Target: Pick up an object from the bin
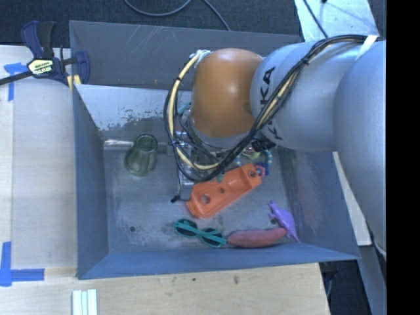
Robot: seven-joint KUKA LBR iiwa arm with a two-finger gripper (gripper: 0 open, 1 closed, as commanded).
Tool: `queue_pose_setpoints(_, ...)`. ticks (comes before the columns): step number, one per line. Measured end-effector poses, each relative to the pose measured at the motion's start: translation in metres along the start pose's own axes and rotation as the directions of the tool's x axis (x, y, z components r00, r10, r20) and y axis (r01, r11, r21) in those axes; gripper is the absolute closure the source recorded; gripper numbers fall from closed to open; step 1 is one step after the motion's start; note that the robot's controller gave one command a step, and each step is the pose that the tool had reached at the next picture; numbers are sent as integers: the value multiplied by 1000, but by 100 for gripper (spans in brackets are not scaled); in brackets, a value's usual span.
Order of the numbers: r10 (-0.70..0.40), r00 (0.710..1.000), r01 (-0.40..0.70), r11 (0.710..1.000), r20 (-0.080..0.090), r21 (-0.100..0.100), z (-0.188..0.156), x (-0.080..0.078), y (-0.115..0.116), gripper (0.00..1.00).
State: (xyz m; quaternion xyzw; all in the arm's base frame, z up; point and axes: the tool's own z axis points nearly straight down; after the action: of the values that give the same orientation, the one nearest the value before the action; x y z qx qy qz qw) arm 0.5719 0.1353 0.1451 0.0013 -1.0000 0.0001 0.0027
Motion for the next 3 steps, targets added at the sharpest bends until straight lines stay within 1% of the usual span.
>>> queue_pose_setpoints(1, 2, 1000, -2, 1000, 8, -1, -4, -2, 0, 0)
queue_pose_setpoints(2, -58, 998, 58, 998, 0, 0, -44, 2, -12, 0)
queue_pose_setpoints(3, -109, 994, 109, 994, 11, -2, -63, 2, -55, 0)
